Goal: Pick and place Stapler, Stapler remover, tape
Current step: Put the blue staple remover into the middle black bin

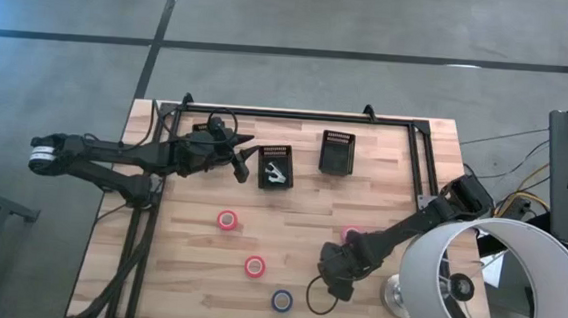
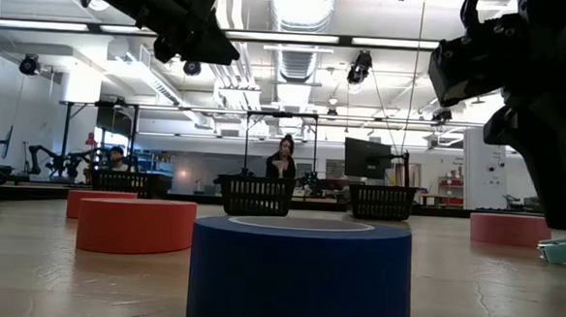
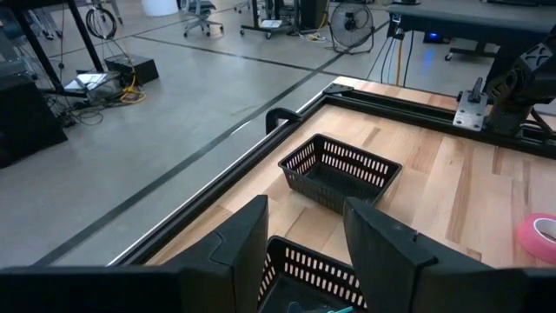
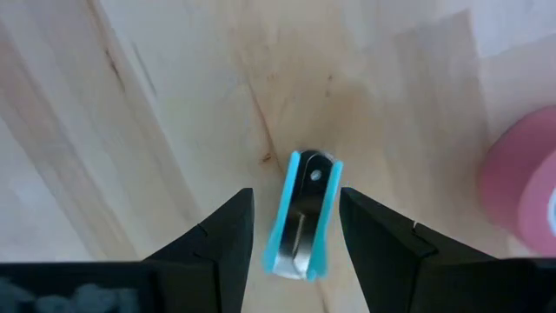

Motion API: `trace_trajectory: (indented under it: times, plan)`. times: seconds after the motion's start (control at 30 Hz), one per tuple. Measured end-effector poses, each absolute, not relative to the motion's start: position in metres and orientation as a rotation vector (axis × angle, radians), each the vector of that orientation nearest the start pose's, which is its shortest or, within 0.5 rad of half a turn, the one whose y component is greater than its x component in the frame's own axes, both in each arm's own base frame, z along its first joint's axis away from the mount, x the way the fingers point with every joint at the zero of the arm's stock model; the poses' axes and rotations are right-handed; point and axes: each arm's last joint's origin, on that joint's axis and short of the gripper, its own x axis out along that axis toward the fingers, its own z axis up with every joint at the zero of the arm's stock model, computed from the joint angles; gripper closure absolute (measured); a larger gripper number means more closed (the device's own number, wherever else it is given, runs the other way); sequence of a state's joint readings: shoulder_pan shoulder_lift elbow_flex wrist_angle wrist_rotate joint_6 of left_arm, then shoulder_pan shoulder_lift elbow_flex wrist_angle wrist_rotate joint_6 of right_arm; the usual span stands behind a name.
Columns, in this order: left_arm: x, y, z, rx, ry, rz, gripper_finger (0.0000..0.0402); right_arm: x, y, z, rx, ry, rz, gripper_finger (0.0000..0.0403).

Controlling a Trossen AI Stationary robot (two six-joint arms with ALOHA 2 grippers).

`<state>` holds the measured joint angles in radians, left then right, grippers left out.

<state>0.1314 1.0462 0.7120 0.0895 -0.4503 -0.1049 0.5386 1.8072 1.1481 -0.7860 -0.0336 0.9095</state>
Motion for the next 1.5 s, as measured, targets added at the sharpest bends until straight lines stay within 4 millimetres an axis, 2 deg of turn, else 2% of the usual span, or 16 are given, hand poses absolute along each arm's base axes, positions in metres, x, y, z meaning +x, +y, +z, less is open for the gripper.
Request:
trace_trajectory:
  times: [0.23,0.4,0.7,0.87,1.0,1.1,1.27,1.5]
  plan:
    - [0.226,0.043,0.286,-0.062,0.214,0.591,0.0245,0.276,0.165,0.159,0.356,1.470,-0.230,0.0234]
    - [0.226,0.043,0.286,-0.064,0.214,0.591,0.0245,0.270,0.162,0.151,0.393,1.488,-0.295,0.0234]
    - [0.226,0.043,0.286,-0.066,0.213,0.591,0.0245,0.264,0.158,0.140,0.395,1.494,-0.311,0.0236]
    - [0.226,0.043,0.286,-0.066,0.213,0.591,0.0245,0.260,0.156,0.135,0.384,1.499,-0.315,0.0257]
    - [0.226,0.043,0.286,-0.066,0.213,0.591,0.0245,0.260,0.155,0.135,0.360,1.495,-0.287,0.0295]
    - [0.226,0.043,0.286,-0.066,0.213,0.591,0.0245,0.262,0.155,0.136,0.321,1.495,-0.250,0.0320]
    - [0.226,0.043,0.286,-0.068,0.213,0.591,0.0245,0.276,0.151,0.143,0.249,1.442,-0.202,0.0320]
    - [0.226,0.043,0.286,-0.090,0.206,0.593,0.0245,0.305,0.124,0.160,0.100,1.277,-0.272,0.0291]
